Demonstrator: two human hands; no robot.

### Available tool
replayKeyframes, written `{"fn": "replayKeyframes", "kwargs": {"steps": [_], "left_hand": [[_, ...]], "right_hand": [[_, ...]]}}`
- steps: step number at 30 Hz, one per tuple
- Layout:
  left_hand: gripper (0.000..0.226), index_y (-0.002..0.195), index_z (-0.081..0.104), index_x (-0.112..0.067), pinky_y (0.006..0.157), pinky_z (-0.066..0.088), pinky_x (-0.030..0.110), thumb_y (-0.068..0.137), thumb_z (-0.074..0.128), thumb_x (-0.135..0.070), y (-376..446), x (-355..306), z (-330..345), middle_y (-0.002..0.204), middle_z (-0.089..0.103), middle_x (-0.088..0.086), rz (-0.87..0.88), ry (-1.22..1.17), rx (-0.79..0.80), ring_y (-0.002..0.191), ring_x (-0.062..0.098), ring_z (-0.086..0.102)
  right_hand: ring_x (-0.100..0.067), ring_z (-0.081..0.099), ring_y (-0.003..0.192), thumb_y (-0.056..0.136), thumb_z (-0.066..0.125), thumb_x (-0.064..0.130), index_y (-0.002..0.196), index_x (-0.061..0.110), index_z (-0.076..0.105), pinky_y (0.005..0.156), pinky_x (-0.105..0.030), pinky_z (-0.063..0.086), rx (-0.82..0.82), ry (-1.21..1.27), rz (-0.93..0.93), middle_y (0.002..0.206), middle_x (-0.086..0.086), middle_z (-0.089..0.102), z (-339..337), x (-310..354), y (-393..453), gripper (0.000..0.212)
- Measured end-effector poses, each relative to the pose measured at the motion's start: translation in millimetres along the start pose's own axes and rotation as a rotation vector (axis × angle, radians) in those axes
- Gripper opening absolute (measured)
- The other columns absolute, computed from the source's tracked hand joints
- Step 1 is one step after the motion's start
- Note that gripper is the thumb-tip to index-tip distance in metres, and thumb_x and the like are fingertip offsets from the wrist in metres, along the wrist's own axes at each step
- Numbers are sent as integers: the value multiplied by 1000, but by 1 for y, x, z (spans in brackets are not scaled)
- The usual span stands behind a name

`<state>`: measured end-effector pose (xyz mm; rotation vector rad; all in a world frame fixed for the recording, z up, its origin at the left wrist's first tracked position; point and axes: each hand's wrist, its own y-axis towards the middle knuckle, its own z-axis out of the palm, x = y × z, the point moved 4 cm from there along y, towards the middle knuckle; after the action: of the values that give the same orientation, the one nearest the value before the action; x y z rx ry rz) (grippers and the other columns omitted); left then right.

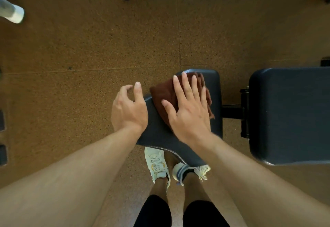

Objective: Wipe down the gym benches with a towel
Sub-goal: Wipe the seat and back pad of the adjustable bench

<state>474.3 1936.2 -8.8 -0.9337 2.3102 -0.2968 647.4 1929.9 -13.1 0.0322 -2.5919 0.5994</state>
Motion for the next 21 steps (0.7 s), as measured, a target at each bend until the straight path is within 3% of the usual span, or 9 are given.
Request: {"fn": "replayKeyframes", "kwargs": {"steps": [2, 5, 8, 11, 13, 15, 21], "left_hand": [[54, 126, 60, -26, 87, 39, 34, 101, 30, -62, 0, 1, 0, 126, 66, -3, -5, -18, -1, 119, 20, 58], [50, 124, 60, -27, 85, 36, 33, 102, 30, -60, 1, 2, 1, 123, 66, -4, -11, -17, -5, 116, 19, 58], [49, 122, 61, -25, 84, 38, 33, 103, 30, -58, 1, 1, 1, 120, 67, -2, 8, -12, 4, 115, 20, 59], [49, 119, 62, -24, 84, 44, 36, 103, 30, -57, 0, 0, 0, 115, 68, -1, 32, -10, -13, 111, 21, 59], [48, 118, 62, -23, 85, 47, 39, 103, 30, -56, -2, 0, 1, 114, 68, 0, 51, -9, -24, 110, 22, 59], [47, 117, 62, -22, 86, 47, 41, 103, 30, -54, -1, 0, 2, 113, 68, 0, 53, -16, -26, 109, 23, 59], [43, 112, 63, -23, 86, 46, 41, 103, 33, -51, 0, 2, 2, 111, 68, -2, 39, -22, -68, 109, 23, 59]], "right_hand": [[-20, -20, 160, 106, 25, 66, 167, 33, 11, 130, -48, -11, -14, -70, -62, 177, 1, -6, -7, 4, 27, 70], [-23, -20, 161, 104, 22, 69, 167, 34, 9, 130, -51, -7, -60, -20, 15, 176, -3, -9, -1, 10, 26, 74], [-18, -21, 160, 102, 21, 73, 165, 38, -6, 132, -48, -2, -74, 146, 172, 176, 0, -13, 19, 20, -41, 77], [-9, -30, 156, 96, 14, 82, 154, 53, -27, 132, -45, -1, 62, 124, 250, 171, 13, -26, 38, 21, -102, 77], [-6, -38, 152, 91, 9, 86, 149, 55, -34, 132, -44, -5, 143, 83, 266, 165, 17, -36, 42, 10, -104, 78], [-9, -39, 151, 92, 10, 85, 154, 48, -30, 131, -45, -8, 121, 60, 234, 165, 13, -38, 35, 0, -79, 83], [-22, -24, 159, 100, 20, 75, 166, 32, -8, 130, -53, -7, -34, 89, 245, 175, -4, -19, -4, -18, 34, 83]]}}
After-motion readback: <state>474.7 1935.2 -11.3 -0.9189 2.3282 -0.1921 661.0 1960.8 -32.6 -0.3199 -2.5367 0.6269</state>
